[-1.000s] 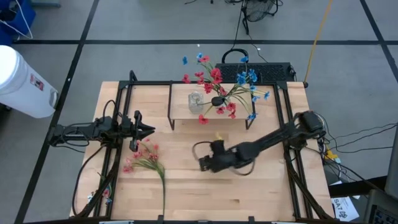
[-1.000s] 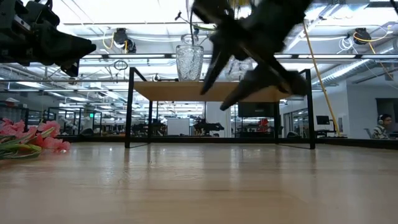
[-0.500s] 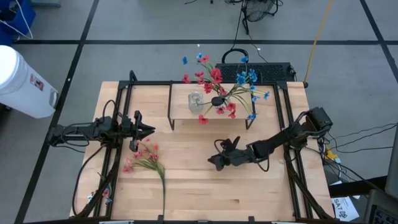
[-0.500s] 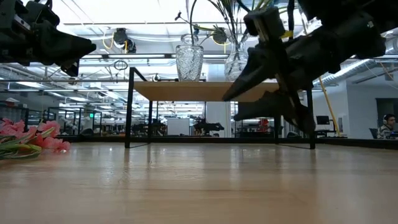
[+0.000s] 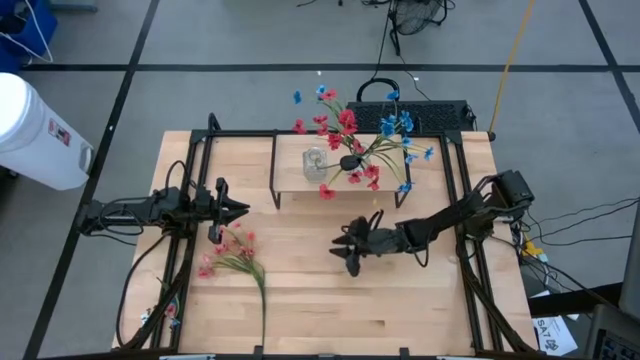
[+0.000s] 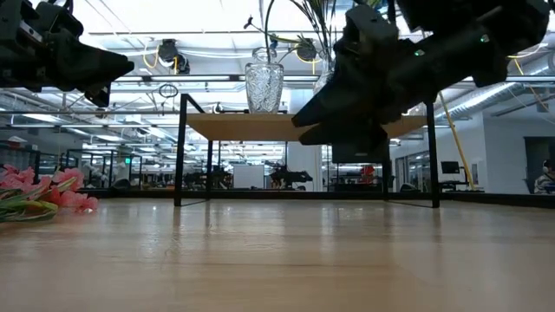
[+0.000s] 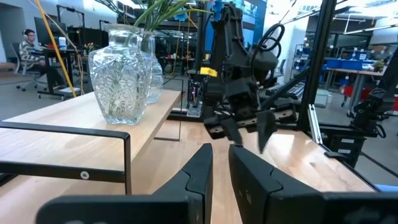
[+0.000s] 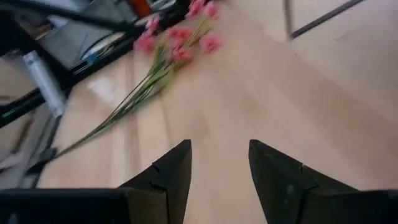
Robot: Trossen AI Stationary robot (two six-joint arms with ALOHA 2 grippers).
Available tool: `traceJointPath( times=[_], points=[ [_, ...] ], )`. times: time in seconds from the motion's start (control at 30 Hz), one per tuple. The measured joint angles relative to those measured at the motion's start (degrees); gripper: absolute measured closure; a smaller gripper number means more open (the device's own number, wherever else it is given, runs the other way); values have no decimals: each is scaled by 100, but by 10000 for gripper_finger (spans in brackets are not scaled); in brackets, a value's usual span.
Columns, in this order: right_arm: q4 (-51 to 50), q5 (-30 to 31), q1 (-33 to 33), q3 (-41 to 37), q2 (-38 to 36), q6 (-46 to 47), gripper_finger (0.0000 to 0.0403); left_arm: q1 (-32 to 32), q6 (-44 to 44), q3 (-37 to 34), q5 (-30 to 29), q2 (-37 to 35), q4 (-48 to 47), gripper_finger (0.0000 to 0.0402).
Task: Pick and place flowers into a vace then onto a shelf
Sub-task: Put the pink flowers into the left transparent vase on the shelf
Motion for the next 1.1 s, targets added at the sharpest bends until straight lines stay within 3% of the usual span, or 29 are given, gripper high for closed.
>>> traceJointPath(
  times=[0.1,0.37,0.77,1.1],
  points=[
    [60,-630,-107,-130,-71,170,252,1,-1,0,-1,0,1,344],
    [1045,-1223,-206,-1123,-933,-510,252,0,0,-2,2,2,11,344],
    [2001,-1238,39,-2900,-3295,-1532,252,0,-2,-2,2,39,5,344],
    [2093,-1248,50,-3715,-4458,-2043,252,1,-1,-2,0,38,2,344]
  ],
)
